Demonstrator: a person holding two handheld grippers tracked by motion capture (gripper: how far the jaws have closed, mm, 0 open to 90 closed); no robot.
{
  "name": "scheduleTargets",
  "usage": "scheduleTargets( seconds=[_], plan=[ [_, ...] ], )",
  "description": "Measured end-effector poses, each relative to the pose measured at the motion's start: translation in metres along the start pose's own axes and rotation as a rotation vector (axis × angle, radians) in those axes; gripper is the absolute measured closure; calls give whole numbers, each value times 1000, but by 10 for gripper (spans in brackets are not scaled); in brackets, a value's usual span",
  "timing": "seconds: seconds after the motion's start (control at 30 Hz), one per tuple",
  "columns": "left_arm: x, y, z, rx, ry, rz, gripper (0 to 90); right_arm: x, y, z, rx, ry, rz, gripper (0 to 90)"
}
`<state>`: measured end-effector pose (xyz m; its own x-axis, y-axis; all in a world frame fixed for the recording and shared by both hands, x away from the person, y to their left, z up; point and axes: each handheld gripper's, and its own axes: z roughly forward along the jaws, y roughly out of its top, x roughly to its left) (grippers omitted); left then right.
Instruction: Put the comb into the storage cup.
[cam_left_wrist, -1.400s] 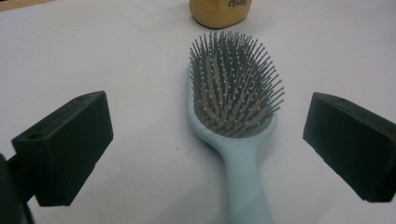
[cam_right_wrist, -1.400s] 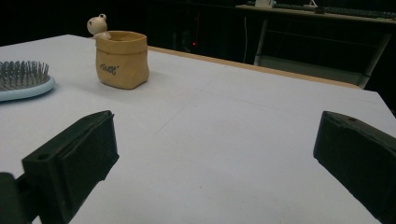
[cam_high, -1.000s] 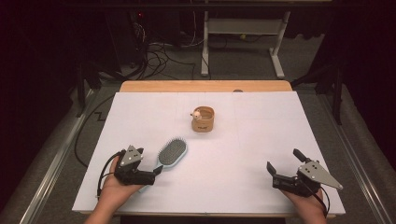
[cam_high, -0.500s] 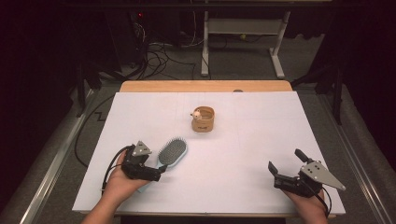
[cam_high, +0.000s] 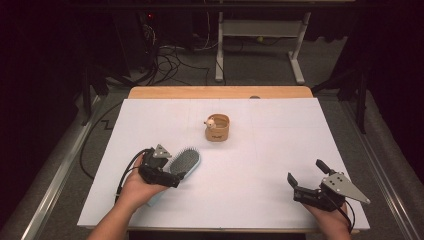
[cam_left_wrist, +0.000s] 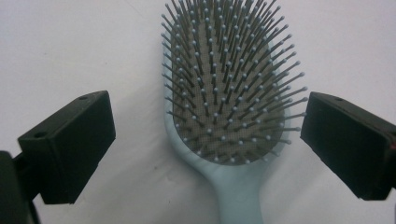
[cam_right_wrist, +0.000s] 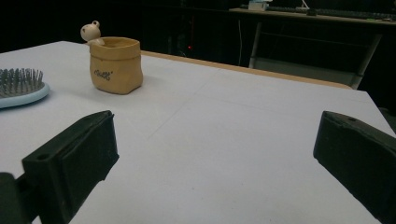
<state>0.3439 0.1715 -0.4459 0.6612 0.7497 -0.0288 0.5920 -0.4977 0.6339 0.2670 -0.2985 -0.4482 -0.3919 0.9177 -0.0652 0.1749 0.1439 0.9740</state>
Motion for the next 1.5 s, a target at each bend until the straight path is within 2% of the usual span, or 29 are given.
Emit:
scheduleTargets(
  seconds=[0.37,0.47,0.67,0.9,1.1,1.5],
  plan=[
    [-2,12,13,52,-9,4,39,0,0,0,-2,3,2,8],
    [-1,17,17,64,-13,-11,40,0,0,0,0,4,-1,7],
    [-5,26,27,106,-15,5,52,0,0,0,-2,3,3,7],
    [-2,28,35,157,-5,-6,65,0,0,-1,-3,5,2,7],
    [-3,28,40,177,-1,-3,65,-1,0,-1,-4,5,3,7],
    [-1,30,42,193,-20,-14,66,1,0,0,-3,7,-1,7]
  ],
)
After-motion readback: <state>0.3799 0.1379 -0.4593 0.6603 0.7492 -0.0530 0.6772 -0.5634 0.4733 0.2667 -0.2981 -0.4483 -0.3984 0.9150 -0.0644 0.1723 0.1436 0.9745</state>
